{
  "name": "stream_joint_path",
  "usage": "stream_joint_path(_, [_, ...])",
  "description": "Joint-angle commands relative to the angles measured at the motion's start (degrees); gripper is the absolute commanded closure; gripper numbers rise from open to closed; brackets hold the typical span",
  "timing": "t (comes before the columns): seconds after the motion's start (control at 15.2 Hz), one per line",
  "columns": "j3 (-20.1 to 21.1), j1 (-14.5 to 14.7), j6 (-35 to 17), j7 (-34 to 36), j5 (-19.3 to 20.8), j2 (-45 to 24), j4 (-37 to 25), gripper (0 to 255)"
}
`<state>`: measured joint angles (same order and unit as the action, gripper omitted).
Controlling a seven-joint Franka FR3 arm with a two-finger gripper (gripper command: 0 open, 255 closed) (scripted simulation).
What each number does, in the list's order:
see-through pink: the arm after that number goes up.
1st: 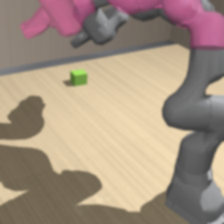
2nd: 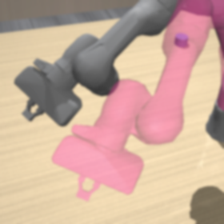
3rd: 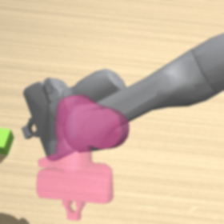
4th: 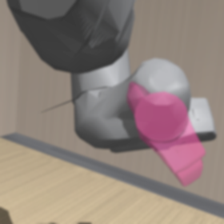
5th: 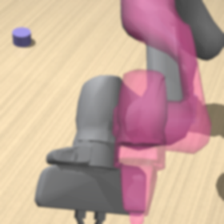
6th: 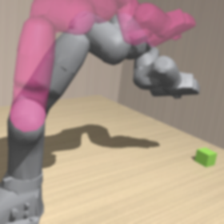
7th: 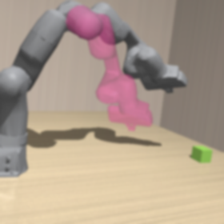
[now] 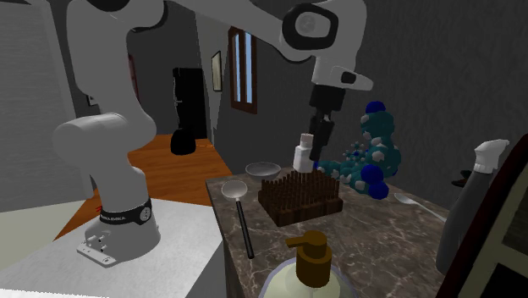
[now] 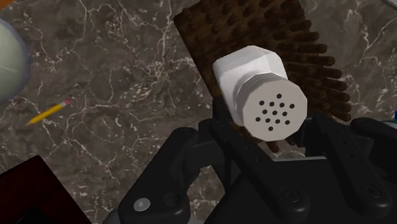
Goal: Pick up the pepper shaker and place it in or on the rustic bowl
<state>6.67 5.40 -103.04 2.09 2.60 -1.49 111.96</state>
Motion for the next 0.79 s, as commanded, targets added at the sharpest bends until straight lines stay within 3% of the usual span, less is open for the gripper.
stream_joint_path(0.0, [1.27,1.3,-0.18,2.4,-0.71,2.01,2.28,255])
stream_joint_path(0.73, [8.73,8.24,-0.89,14.8,-5.66,10.16,11.02,255])
